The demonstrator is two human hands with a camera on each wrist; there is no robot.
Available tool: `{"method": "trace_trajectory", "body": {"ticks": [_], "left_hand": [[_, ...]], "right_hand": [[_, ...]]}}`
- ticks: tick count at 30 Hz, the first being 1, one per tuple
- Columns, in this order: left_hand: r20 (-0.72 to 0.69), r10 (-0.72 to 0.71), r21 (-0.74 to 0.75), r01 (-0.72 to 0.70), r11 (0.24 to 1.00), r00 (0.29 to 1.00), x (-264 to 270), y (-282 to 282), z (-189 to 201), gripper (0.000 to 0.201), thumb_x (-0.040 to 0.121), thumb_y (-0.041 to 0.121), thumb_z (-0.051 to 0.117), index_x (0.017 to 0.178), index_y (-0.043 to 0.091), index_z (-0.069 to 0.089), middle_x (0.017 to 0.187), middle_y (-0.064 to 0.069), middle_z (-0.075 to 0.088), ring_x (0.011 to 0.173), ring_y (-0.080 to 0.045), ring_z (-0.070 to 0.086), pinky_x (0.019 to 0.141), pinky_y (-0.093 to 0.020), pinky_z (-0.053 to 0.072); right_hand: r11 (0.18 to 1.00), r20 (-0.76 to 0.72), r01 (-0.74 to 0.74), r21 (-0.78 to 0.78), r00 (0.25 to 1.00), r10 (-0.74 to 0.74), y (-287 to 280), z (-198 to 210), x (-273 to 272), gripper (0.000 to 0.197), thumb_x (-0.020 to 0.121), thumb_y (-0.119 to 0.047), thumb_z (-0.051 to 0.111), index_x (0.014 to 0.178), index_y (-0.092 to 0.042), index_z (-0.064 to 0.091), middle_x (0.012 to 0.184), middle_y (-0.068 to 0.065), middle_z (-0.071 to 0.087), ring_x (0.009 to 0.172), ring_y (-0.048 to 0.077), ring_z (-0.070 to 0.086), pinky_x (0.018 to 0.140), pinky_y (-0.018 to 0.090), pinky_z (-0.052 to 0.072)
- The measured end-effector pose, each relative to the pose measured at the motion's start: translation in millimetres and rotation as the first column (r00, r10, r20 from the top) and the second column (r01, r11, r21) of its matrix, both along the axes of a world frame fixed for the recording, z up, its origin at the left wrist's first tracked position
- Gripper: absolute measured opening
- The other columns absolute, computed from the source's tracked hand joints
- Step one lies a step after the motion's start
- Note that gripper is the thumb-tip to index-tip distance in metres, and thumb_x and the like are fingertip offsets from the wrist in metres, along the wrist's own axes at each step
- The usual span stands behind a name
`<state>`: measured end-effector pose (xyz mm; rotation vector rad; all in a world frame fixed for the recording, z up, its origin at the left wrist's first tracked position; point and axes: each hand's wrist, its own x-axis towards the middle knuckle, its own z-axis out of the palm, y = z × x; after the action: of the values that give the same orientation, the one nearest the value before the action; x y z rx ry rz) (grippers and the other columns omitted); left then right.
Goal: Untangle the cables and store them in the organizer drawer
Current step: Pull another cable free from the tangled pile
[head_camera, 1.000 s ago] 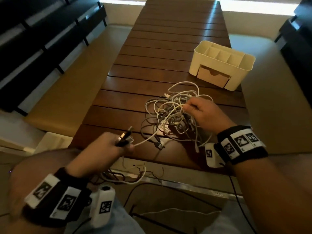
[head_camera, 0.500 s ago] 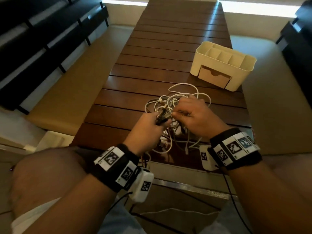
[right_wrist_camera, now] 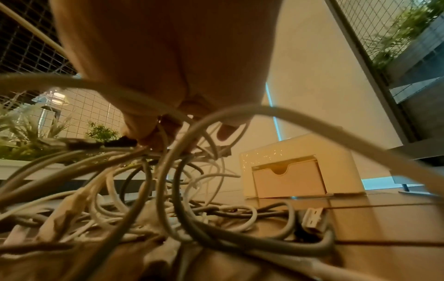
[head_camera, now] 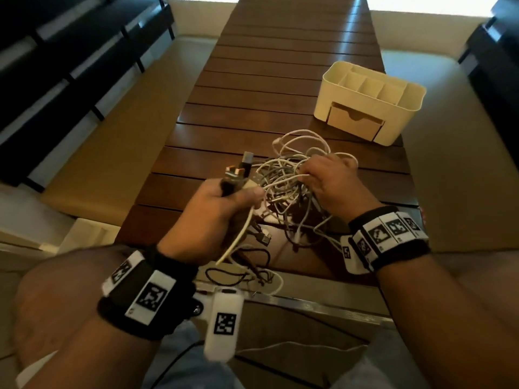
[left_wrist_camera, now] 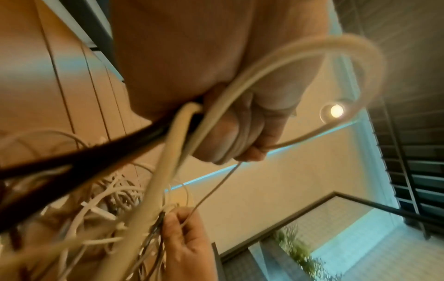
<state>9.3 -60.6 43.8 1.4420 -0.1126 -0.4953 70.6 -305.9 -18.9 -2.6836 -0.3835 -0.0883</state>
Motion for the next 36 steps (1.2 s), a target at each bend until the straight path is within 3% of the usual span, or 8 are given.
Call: {"method": "trace_trajectory", "body": {"ticks": [4, 7, 10, 15, 21, 26, 30, 36], "left_hand": [[-0.134, -0.013, -0.177, -0.011, 0.984, 0.991, -8, 29, -4, 0.029, 0.078, 0.026, 0.079, 0.067, 0.012, 0.056, 0.051, 0.002, 0.027, 0.042, -0.014, 0.021, 0.042, -0.026, 0.016], [-0.058, 0.099, 0.138, -0.09, 0.986, 0.993, -8, 42, -18, 0.025, 0.093, 0.021, 0.066, 0.071, 0.011, 0.062, 0.056, -0.002, 0.029, 0.048, -0.016, 0.025, 0.046, -0.029, 0.018], [-0.003, 0.086, 0.438, -0.076, 0.896, 0.996, -3, 45, -32, 0.022, 0.096, 0.022, 0.062, 0.083, 0.008, 0.071, 0.056, 0.001, 0.047, 0.05, -0.014, 0.041, 0.052, -0.029, 0.033], [0.086, -0.034, 0.659, -0.031, 0.752, 0.996, -1, 38, -39, 0.031, 0.095, 0.029, 0.065, 0.081, 0.002, 0.067, 0.066, -0.007, 0.058, 0.062, -0.016, 0.049, 0.066, -0.034, 0.039], [0.411, 0.214, 0.592, -0.438, 0.677, 0.886, 3, 45, -17, 0.023, 0.097, 0.028, 0.061, 0.08, 0.013, 0.063, 0.061, 0.004, 0.047, 0.052, -0.006, 0.04, 0.056, -0.031, 0.032], [0.501, 0.101, 0.472, -0.369, 0.801, 0.86, 3, 14, 6, 0.014, 0.096, 0.018, 0.065, 0.093, 0.031, 0.067, 0.089, 0.016, 0.066, 0.081, 0.011, 0.06, 0.069, -0.004, 0.042], [0.475, -0.015, 0.496, -0.254, 0.831, 0.88, 9, -9, 3, 0.007, 0.097, 0.019, 0.063, 0.098, 0.017, 0.07, 0.085, -0.003, 0.069, 0.075, -0.016, 0.06, 0.062, -0.019, 0.045], [0.501, -0.081, 0.537, -0.236, 0.81, 0.862, 12, -15, 1, 0.026, 0.097, 0.021, 0.063, 0.082, 0.0, 0.067, 0.075, -0.02, 0.064, 0.064, -0.028, 0.054, 0.053, -0.029, 0.042]], "right_hand": [[0.997, -0.065, 0.067, -0.049, 0.995, -0.07, -11, -1, 4, 0.014, 0.102, -0.036, 0.045, 0.098, -0.033, 0.058, 0.101, -0.017, 0.052, 0.109, 0.012, 0.045, 0.093, 0.042, 0.024], [0.998, -0.112, 0.043, -0.043, 0.993, -0.048, -12, 11, 1, 0.015, 0.102, -0.034, 0.048, 0.093, -0.029, 0.059, 0.09, -0.017, 0.049, 0.101, 0.01, 0.045, 0.088, 0.039, 0.026], [0.977, -0.164, -0.012, 0.212, 0.985, 0.048, -9, 35, -12, 0.013, 0.1, -0.033, 0.054, 0.095, -0.025, 0.064, 0.093, -0.012, 0.058, 0.09, 0.005, 0.053, 0.08, 0.029, 0.038], [0.851, -0.206, -0.01, 0.525, 0.969, 0.139, 4, 54, -25, 0.017, 0.101, -0.027, 0.052, 0.095, -0.02, 0.066, 0.078, -0.003, 0.066, 0.072, 0.007, 0.059, 0.069, 0.011, 0.045], [0.894, -0.194, -0.025, 0.447, 0.973, 0.125, 8, 51, -23, 0.012, 0.099, -0.032, 0.056, 0.099, -0.032, 0.069, 0.088, -0.009, 0.067, 0.08, 0.001, 0.06, 0.07, 0.021, 0.045], [0.911, -0.201, -0.064, 0.406, 0.967, 0.158, 22, 52, -25, 0.011, 0.099, -0.032, 0.057, 0.101, -0.032, 0.068, 0.091, -0.004, 0.067, 0.083, 0.01, 0.061, 0.072, 0.025, 0.049], [0.897, -0.148, -0.111, 0.428, 0.97, 0.191, 28, 54, -27, 0.01, 0.099, -0.03, 0.058, 0.1, -0.032, 0.068, 0.088, -0.006, 0.067, 0.08, 0.009, 0.06, 0.069, 0.023, 0.047], [0.907, -0.136, -0.127, 0.402, 0.971, 0.196, 28, 52, -28, 0.012, 0.1, -0.034, 0.055, 0.095, -0.029, 0.065, 0.084, 0.003, 0.065, 0.074, 0.016, 0.058, 0.065, 0.031, 0.047]]}}
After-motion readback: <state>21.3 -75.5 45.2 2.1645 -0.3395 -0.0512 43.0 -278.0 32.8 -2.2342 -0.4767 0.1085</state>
